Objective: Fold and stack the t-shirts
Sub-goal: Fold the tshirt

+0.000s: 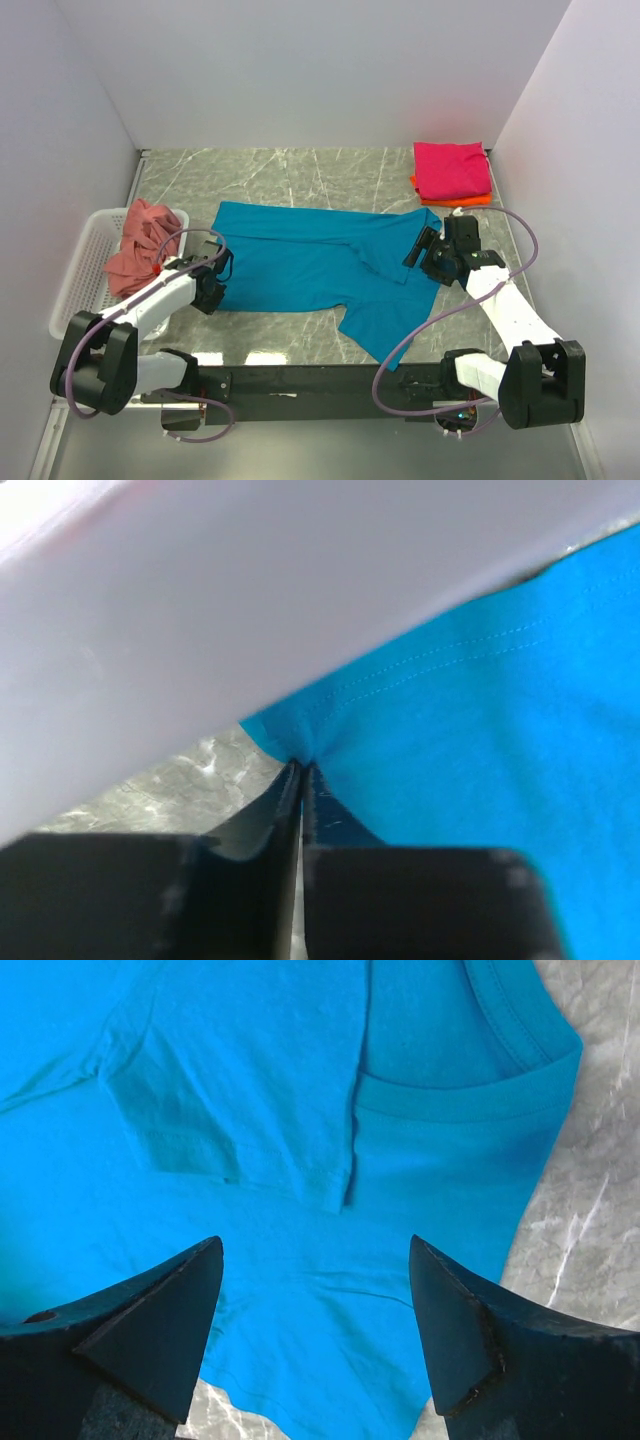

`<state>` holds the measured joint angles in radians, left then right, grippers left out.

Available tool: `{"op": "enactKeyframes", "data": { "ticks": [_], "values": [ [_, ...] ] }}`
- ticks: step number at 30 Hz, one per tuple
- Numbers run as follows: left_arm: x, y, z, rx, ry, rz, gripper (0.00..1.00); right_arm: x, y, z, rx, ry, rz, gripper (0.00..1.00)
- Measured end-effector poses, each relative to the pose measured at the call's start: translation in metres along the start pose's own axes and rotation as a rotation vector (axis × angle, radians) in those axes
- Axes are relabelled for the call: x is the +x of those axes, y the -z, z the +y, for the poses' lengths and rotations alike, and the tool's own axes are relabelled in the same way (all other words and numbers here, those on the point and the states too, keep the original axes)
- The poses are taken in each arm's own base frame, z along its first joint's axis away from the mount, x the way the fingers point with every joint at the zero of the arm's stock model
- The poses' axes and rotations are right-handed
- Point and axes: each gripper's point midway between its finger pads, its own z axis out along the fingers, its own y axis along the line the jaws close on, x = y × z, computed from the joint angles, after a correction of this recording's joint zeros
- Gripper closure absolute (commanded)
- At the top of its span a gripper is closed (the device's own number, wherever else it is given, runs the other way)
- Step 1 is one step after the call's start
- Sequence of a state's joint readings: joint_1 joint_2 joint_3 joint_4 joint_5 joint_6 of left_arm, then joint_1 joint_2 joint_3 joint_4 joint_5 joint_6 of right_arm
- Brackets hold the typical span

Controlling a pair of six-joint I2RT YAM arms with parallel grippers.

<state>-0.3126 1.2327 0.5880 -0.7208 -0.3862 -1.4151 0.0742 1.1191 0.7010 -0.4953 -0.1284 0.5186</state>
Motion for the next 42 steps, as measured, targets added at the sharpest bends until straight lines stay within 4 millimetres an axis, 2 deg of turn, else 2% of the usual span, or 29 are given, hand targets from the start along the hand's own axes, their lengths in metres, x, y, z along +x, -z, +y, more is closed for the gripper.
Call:
{"op": "enactKeyframes", "data": {
  "ticks": [5,9,14,17,21,27,28,30,32,37,42],
  "values": [
    [0.0,0.0,0.0,0.0,-0.001,-0.001,0.99,0.01,0.003,-0.003,0.013,0.038,0.03,0.2],
    [-0.001,0.0,-0.001,0.003,-0.013,-0.004,0.99,0.034,0.013,0.01,-0.009,0.157,0.077,0.22],
    [-0.002,0.001,-0.006,0.031,-0.039,-0.009,0.99,0.09,0.034,0.05,-0.151,0.394,0.182,0.25],
    [-0.004,0.003,-0.009,0.052,-0.051,-0.014,0.99,0.131,0.047,0.065,-0.218,0.535,0.27,0.25],
    [-0.006,0.006,-0.013,0.077,-0.061,-0.02,0.99,0.177,0.055,0.066,-0.22,0.658,0.391,0.27],
    [-0.007,0.006,-0.015,0.085,-0.064,-0.023,0.99,0.232,0.059,0.055,-0.163,0.768,0.546,0.31],
    [-0.007,0.006,-0.015,0.085,-0.067,-0.022,0.99,0.238,0.059,0.051,-0.148,0.785,0.567,0.34],
    [-0.007,0.006,-0.015,0.085,-0.073,-0.023,0.99,0.248,0.057,0.044,-0.107,0.803,0.599,0.36],
    [-0.007,0.006,-0.015,0.087,-0.076,-0.024,0.99,0.25,0.052,0.036,-0.054,0.807,0.604,0.37],
    [-0.008,0.008,-0.016,0.096,-0.073,-0.026,0.99,0.242,0.042,0.02,0.067,0.805,0.567,0.41],
    [-0.008,0.009,-0.017,0.101,-0.071,-0.028,0.99,0.239,0.039,0.015,0.111,0.796,0.55,0.47]
  ]
}}
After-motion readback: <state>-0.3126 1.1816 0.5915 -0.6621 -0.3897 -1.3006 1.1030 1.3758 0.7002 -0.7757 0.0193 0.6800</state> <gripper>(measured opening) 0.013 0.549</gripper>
